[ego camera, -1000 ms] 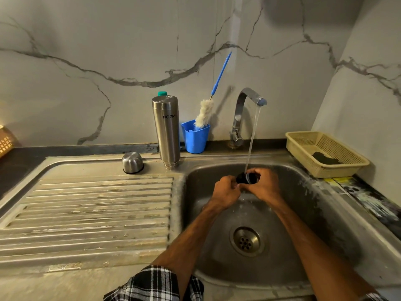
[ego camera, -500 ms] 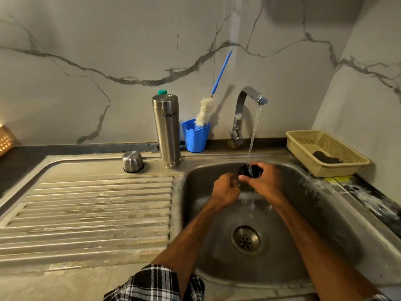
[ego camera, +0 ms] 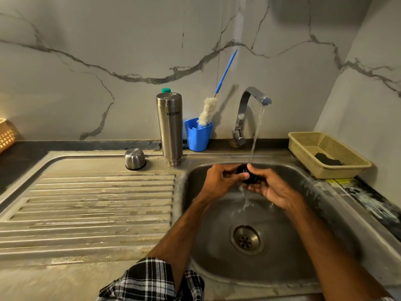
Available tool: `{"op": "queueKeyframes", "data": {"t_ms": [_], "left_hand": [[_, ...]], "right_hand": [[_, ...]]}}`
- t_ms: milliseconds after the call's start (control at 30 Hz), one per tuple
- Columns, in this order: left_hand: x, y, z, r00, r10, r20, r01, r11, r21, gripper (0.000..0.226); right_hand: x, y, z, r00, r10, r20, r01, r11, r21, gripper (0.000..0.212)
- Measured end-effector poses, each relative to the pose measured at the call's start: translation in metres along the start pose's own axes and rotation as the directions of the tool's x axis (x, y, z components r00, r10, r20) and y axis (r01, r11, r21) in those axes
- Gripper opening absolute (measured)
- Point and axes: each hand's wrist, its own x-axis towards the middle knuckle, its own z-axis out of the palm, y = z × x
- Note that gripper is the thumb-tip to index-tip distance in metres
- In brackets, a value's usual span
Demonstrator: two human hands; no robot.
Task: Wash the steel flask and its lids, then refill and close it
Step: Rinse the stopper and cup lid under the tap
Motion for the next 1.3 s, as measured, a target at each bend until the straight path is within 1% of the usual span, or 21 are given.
{"op": "queueKeyframes", "data": {"t_ms": [133, 300, 433, 500, 600, 667, 700, 767, 800, 867, 967, 1033, 1167, 1300], "left_hand": [[0.000, 0.003, -0.002, 0.999, 0.024, 0.038, -0.024, 1.000, -0.004, 0.031], [-0.001, 0.000, -0.002, 0.999, 0.024, 0.049, -0.025, 0.999, 0.030, 0.023], [0.003, -0.004, -0.003, 0.997, -0.027, -0.069, 0.026, 1.000, -0.011, 0.030], [0.004, -0.004, -0.002, 0.995, -0.045, -0.093, 0.043, 0.999, -0.021, 0.030], [0.001, -0.004, 0.002, 0.981, -0.103, -0.164, 0.094, 0.993, -0.065, 0.023], [0.001, -0.003, 0.007, 0.969, -0.135, -0.206, 0.120, 0.989, -0.083, 0.019], [0.000, -0.003, 0.009, 0.966, -0.147, -0.214, 0.132, 0.988, -0.082, 0.018], [-0.001, -0.003, 0.013, 0.964, -0.170, -0.203, 0.158, 0.985, -0.074, 0.017], [-0.001, -0.003, 0.015, 0.969, -0.167, -0.183, 0.158, 0.986, -0.061, 0.018], [0.000, -0.004, 0.018, 0.986, -0.123, -0.113, 0.122, 0.992, -0.011, 0.023], [0.001, -0.001, 0.020, 0.996, -0.072, -0.057, 0.075, 0.996, 0.043, 0.030], [0.001, 0.000, 0.020, 0.998, -0.048, -0.046, 0.050, 0.997, 0.059, 0.032], [0.001, -0.001, 0.019, 0.998, -0.044, -0.049, 0.048, 0.995, 0.084, 0.033], [0.001, -0.002, 0.019, 0.999, -0.011, -0.050, 0.016, 0.995, 0.100, 0.033]], "right_hand": [[-0.002, -0.002, -0.005, 1.000, -0.007, 0.018, 0.007, 1.000, 0.029, 0.029], [-0.003, -0.002, -0.005, 0.999, 0.038, -0.004, -0.038, 0.998, 0.057, 0.033], [-0.001, -0.001, -0.004, 0.997, 0.062, 0.038, -0.066, 0.990, 0.128, 0.037], [-0.001, 0.000, -0.005, 0.996, 0.076, 0.044, -0.080, 0.990, 0.118, 0.041], [0.000, 0.002, -0.006, 0.994, 0.101, 0.043, -0.104, 0.993, 0.065, 0.050], [0.001, 0.004, -0.007, 0.995, 0.100, 0.005, -0.100, 0.992, 0.073, 0.048], [0.002, 0.004, -0.008, 0.995, 0.096, -0.026, -0.092, 0.989, 0.117, 0.044], [0.005, 0.006, -0.012, 0.992, 0.093, -0.090, -0.072, 0.974, 0.214, 0.039], [0.007, 0.007, -0.015, 0.989, 0.096, -0.109, -0.068, 0.970, 0.233, 0.040], [0.009, 0.008, -0.018, 0.987, 0.101, -0.128, -0.074, 0.977, 0.199, 0.043], [0.009, 0.010, -0.015, 0.983, 0.094, -0.155, -0.086, 0.995, 0.057, 0.044], [0.009, 0.010, -0.015, 0.984, 0.087, -0.152, -0.086, 0.996, 0.011, 0.041], [0.008, 0.009, -0.015, 0.996, 0.060, -0.068, -0.061, 0.998, -0.009, 0.041], [0.008, 0.010, -0.012, 0.999, -0.010, -0.053, 0.007, 0.998, -0.056, 0.042]]}}
